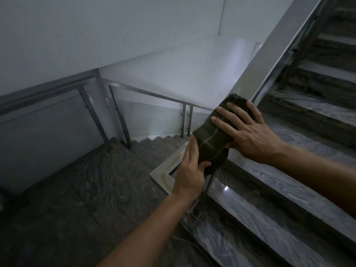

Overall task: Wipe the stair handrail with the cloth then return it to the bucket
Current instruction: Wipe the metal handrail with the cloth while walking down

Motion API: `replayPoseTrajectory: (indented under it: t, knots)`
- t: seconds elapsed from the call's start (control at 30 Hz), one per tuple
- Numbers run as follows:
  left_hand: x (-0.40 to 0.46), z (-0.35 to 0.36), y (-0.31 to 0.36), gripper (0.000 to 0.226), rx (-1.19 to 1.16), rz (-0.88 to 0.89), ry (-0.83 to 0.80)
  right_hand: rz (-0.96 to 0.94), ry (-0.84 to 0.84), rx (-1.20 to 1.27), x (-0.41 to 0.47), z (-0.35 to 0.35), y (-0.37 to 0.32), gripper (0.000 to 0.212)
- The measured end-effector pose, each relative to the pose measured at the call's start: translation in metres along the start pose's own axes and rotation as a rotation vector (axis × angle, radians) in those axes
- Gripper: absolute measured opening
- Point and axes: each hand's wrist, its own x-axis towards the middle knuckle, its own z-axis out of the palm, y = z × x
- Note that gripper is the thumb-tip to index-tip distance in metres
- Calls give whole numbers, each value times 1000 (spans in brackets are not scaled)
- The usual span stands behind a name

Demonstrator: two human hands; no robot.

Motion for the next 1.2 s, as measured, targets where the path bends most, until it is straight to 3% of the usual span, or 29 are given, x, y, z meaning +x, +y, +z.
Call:
replayPoseTrajectory:
  t: [0.37, 0.67, 0.9, 1.07, 1.2]
  knots:
    - [12, -19, -15, 67, -132, 80, -45, 173, -115, -11, -6, -7, -36, 82]
    - [23, -40, -37, 66, -173, 126, -279, 366, -243, 70, -10, -14, -78, 89]
    - [35, -41, -54, 51, -190, 134, -371, 511, -204, 228, -6, -6, -110, 86]
    - [53, -34, -68, 40, -218, 204, -425, 515, -119, 283, -8, 7, -110, 79]
    - [60, -33, -81, 49, -295, 253, -537, 501, -61, 259, -12, 12, -112, 77]
